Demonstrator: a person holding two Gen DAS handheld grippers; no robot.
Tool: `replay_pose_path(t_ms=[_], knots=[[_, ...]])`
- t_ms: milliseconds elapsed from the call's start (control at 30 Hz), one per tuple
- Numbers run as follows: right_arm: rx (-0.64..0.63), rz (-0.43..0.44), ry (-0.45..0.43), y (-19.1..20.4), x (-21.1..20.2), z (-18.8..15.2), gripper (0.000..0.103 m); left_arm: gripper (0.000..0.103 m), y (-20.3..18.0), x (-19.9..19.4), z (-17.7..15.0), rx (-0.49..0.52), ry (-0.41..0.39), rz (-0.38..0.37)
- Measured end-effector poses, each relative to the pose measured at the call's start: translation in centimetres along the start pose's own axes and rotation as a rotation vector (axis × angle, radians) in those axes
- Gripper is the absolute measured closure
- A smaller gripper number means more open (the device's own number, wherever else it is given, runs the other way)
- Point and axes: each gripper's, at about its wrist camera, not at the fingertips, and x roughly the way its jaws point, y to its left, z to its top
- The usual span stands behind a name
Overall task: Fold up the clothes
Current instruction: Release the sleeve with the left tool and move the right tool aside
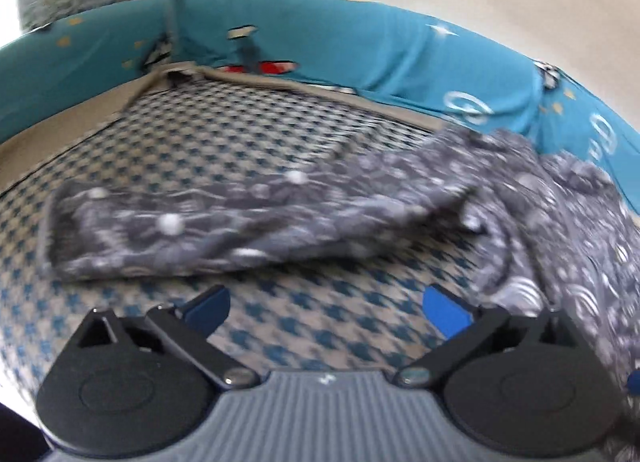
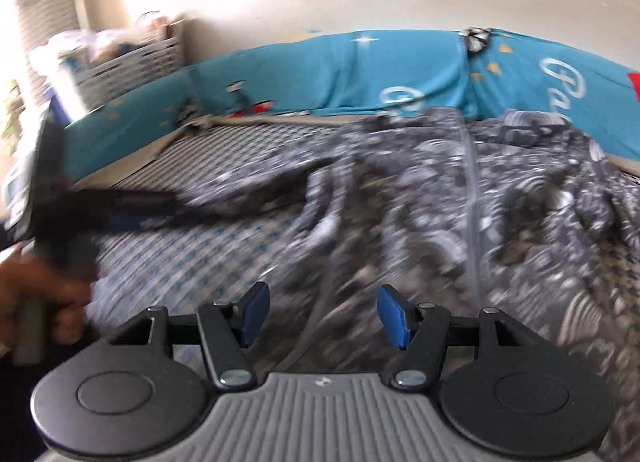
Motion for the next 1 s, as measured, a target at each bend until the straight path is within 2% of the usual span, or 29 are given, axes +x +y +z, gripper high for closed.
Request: replay_pose_path(t_ms=[67, 200, 267, 400, 567, 667, 767, 933, 967, 1000], knots=[[-0.028, 0.021, 0.006, 1.5, -0.5, -1.2, 0.044, 0.0, -0.7, 0.3, -0.4, 0.009, 0.01, -0.017], [-0.086, -0.006, 0.046, 4.0, 0.1, -3.1, 0.044, 0.0, -1.5, 1.0, -0.9, -0.002, 0.03, -0.046], [-0.083, -0.009, 0.073, 4.6, 0.7, -3.8, 0.044, 0.0, -1.4, 1.0, -0.9, -0.02, 0.03, -0.059], [-0.069, -0.048, 0.073, 5.1, 1.9, -4.3, 0.046, 0.0, -0.8, 0.6, -0.8, -0.04, 0.016, -0.063], [-0.091, -0.13, 0.066, 5.6, 3.1, -4.8, 0.076, 0.0, 0.0, 0.0, -0.5, -0.068, 0.001, -0.06], [-0.07, -0.138, 0.061, 5.6, 2.8, -4.5, 0.084, 0.0, 0.4, -0.5, -0.2, -0.09, -0.016, -0.067], [-0.059, -0.114, 0.055, 6.3, 1.7, -3.7, 0.085, 0.0, 0.5, -1.0, 0.4, -0.094, -0.042, -0.055], [-0.134, -0.061, 0.048, 10.0, 0.8, -2.2, 0.085, 0.0, 0.6, -2.3, 1.4, -0.066, -0.112, -0.023], [-0.136, -0.036, 0.051, 10.6, 0.8, -1.9, 0.089, 0.0, 0.7, -2.6, 1.6, -0.056, -0.131, -0.012], [-0.132, 0.01, 0.061, 11.2, 1.1, -1.6, 0.099, 0.0, 0.9, -2.9, 1.9, -0.048, -0.15, 0.001]])
